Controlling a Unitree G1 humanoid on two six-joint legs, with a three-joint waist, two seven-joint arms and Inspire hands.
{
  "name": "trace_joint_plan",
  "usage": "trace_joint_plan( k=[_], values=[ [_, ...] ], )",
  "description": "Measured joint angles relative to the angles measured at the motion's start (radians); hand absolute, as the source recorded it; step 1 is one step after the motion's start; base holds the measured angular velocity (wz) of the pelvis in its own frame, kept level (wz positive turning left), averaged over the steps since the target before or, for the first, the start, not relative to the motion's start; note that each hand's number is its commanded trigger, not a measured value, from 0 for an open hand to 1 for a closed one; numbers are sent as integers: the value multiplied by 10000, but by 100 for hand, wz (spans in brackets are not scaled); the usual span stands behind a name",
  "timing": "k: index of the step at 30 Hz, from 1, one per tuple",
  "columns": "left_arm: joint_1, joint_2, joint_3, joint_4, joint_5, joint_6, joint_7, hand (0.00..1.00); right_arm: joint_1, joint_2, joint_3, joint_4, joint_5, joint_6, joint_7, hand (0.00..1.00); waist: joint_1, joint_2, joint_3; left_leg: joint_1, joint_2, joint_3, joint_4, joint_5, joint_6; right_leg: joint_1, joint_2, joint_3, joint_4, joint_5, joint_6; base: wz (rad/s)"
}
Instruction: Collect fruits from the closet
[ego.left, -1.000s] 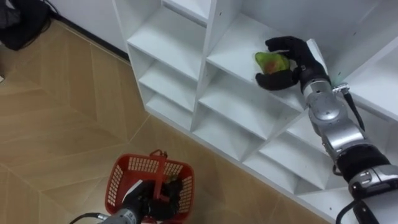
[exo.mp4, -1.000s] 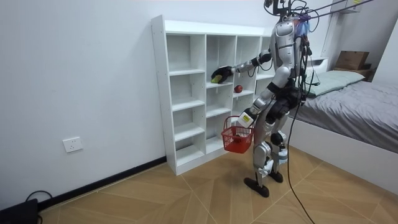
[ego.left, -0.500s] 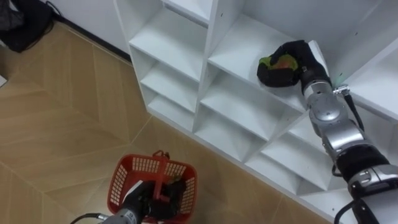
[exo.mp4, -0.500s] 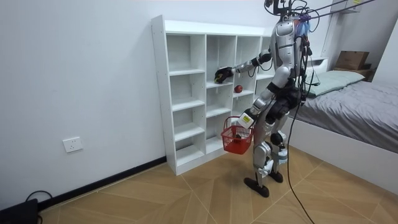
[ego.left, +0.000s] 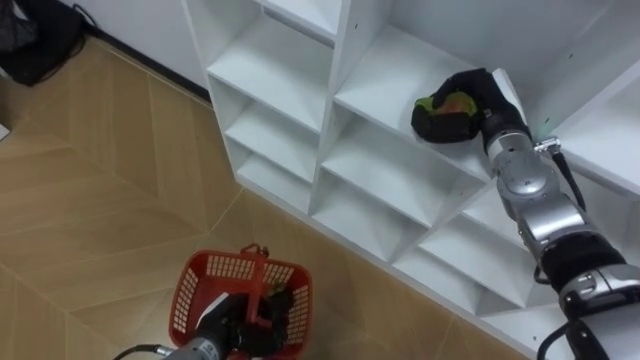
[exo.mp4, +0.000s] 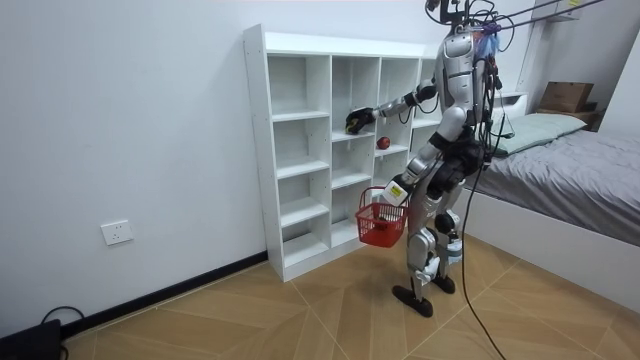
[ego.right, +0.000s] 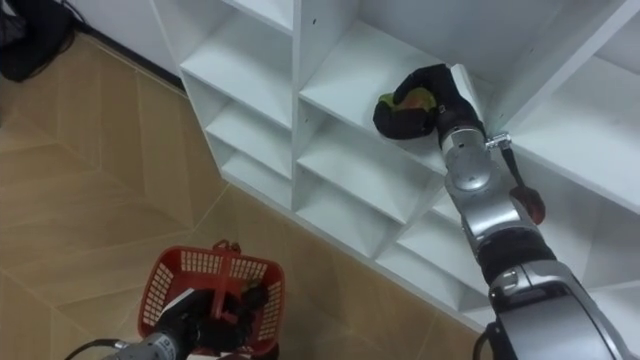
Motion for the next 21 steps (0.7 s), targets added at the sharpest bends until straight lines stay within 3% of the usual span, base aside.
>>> trace_joint_plan(
  k=[16, 21],
  values=[
    [-243, -31, -190, -68, -412, -32, 237, 100, -11, 123, -1, -243, 8, -7, 57, 100, -34, -1, -7, -7, 28, 99, -22, 0, 1, -84, 39, 175, 15, 2, 1, -2],
    [-548, -35, -194, -69, -425, -88, 248, 100, 394, 352, -7, -979, 138, 17, 165, 100, -175, 114, -71, 16, 68, 213, -14, -6, 6, -86, 69, 276, 8, 30, 0, -5]
  ],
)
